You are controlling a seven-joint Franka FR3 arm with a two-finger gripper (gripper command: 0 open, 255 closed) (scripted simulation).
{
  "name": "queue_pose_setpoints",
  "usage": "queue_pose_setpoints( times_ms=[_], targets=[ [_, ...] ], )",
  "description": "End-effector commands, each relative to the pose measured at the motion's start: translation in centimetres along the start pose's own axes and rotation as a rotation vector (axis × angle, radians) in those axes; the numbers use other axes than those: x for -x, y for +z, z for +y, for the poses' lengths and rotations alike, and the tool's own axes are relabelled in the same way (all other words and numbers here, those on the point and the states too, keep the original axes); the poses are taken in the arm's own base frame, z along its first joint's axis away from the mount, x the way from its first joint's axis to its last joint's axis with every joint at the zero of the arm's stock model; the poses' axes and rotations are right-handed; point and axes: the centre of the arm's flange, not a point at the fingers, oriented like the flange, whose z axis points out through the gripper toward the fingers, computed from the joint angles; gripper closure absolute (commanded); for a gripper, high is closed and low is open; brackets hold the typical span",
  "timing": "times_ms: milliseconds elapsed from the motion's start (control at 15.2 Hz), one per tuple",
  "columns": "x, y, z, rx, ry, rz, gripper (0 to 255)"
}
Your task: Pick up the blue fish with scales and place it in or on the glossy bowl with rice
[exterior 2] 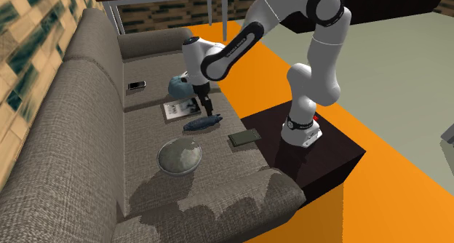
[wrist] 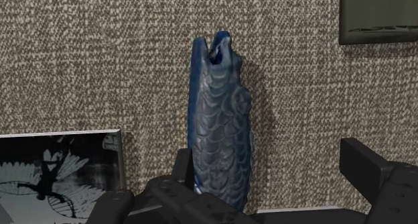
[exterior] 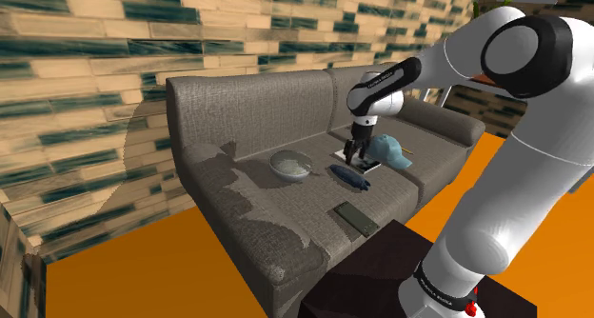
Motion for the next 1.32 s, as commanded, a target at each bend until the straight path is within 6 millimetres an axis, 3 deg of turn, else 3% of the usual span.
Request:
queue_pose_setpoints(
  times_ms=[0,198,660,1188,1254],
  targets=[
    [-1.0,2.4,1.3,-0.006,-0.005,-0.020,0],
    [-2.0,5.1,2.9,-0.015,-0.010,-0.044,0],
    [-1.8,9.1,2.9,-0.015,-0.010,-0.044,0],
    [-1.8,9.1,2.9,-0.015,-0.010,-0.044,0],
    [-1.8,9.1,2.9,-0.015,-0.010,-0.044,255]
  ],
)
